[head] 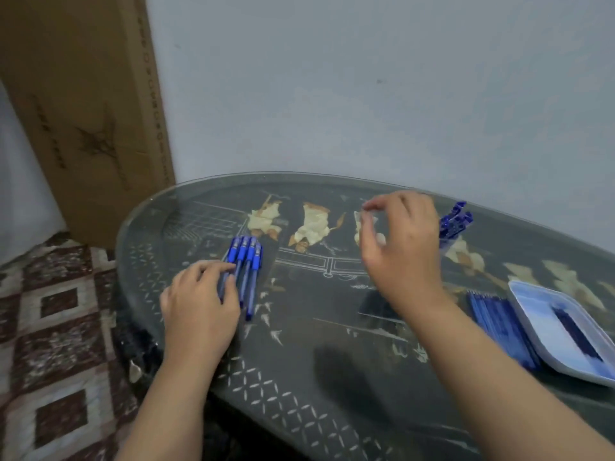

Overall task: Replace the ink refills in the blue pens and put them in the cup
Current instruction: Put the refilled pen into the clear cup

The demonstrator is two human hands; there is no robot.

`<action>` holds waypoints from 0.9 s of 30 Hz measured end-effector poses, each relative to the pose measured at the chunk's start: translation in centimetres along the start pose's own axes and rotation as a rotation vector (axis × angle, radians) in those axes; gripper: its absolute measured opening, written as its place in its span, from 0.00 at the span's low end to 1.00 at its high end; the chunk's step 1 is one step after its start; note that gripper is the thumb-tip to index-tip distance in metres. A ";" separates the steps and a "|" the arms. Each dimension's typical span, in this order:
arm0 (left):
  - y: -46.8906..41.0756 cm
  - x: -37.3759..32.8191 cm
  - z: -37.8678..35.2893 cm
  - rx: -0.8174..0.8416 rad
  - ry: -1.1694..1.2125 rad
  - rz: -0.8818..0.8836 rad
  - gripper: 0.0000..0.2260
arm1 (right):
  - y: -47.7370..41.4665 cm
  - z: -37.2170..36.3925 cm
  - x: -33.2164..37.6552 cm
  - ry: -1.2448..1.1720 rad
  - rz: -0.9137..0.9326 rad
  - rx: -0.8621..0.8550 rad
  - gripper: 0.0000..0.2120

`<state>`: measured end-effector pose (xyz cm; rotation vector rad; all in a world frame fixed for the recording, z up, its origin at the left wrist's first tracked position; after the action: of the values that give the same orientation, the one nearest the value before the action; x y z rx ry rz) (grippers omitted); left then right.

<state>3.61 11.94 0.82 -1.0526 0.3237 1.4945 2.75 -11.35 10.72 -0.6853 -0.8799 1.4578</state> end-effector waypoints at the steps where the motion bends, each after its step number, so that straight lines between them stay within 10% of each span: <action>1: -0.1 0.5 0.5 -0.010 0.004 0.041 0.09 | 0.9 -0.9 2.1 -0.077 -0.053 0.113 0.04; 4: -0.2 1.8 1.1 0.001 0.004 0.096 0.12 | 3.6 -4.8 6.8 -0.283 -0.339 0.608 0.06; 8: -0.1 2.1 1.0 0.015 -0.024 0.104 0.13 | 4.9 -8.7 9.7 -0.345 -0.615 0.834 0.09; 27: 0.0 2.3 0.9 0.012 -0.029 0.107 0.15 | 4.6 -10.5 10.9 -0.244 -0.704 0.860 0.17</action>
<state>3.53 14.06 -0.42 -1.0160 0.3730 1.6003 8.11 0.85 2.27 0.4236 -0.5001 1.1116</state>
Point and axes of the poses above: each hand's wrist, its own y-axis away from the middle knuckle, its own z-axis out of the back of the hand, x = y × z, the point moved 3 cm from there along -y, towards the middle knuckle, and after that the axes turned 12 degrees about y, right-handed, at the moved point
